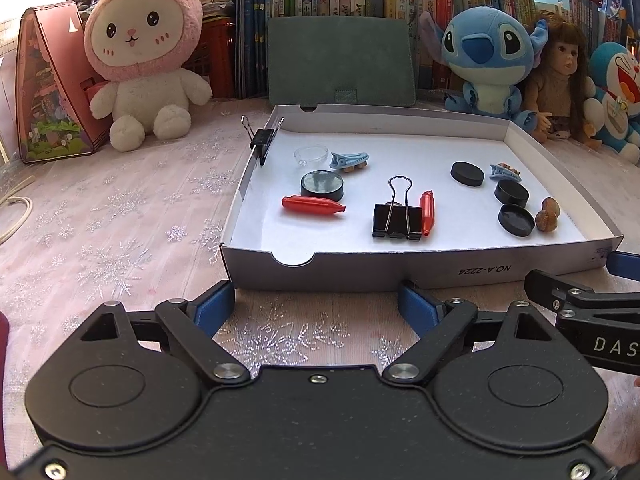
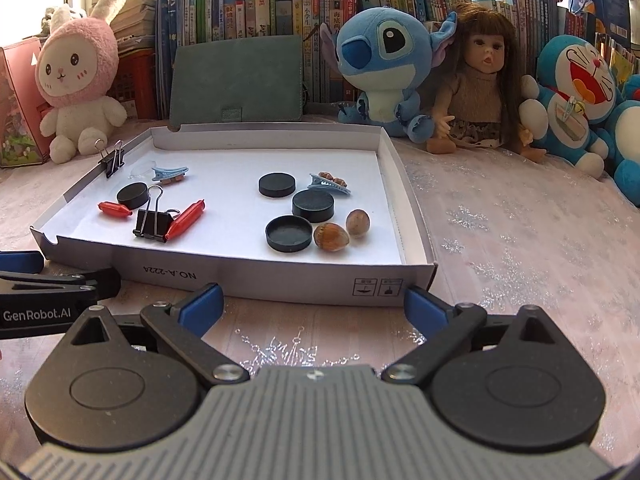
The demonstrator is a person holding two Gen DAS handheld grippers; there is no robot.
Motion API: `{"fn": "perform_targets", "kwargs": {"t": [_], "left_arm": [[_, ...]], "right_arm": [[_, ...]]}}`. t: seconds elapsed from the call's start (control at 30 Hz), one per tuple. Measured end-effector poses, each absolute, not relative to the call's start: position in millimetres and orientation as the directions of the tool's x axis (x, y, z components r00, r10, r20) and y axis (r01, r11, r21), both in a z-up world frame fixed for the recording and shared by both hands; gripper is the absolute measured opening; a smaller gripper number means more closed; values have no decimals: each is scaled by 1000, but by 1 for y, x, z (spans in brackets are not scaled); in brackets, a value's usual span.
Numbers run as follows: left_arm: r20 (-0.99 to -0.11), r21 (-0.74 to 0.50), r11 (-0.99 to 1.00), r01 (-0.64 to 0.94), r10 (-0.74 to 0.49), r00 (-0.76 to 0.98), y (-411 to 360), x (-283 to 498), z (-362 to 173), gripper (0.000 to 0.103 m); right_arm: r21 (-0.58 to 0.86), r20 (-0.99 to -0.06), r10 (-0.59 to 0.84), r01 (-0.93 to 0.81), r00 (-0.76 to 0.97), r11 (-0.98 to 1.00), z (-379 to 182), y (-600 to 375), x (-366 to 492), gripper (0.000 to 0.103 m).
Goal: Organize rigid objects
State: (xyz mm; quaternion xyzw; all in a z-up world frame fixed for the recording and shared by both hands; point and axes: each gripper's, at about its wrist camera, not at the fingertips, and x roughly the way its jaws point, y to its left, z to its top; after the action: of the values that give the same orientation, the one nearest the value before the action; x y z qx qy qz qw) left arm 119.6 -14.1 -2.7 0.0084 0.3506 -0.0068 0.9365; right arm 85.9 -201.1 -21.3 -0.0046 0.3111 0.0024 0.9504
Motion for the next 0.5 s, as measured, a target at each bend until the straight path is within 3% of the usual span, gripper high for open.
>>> {"fn": "perform_targets", "kwargs": {"t": [0.5], "left_arm": [[-637,7,1000,9,-2,771,-12,128,-11,97]], "right_arm": [[5,-619,0,3,785,1000,-30,-202,98,103]]}}
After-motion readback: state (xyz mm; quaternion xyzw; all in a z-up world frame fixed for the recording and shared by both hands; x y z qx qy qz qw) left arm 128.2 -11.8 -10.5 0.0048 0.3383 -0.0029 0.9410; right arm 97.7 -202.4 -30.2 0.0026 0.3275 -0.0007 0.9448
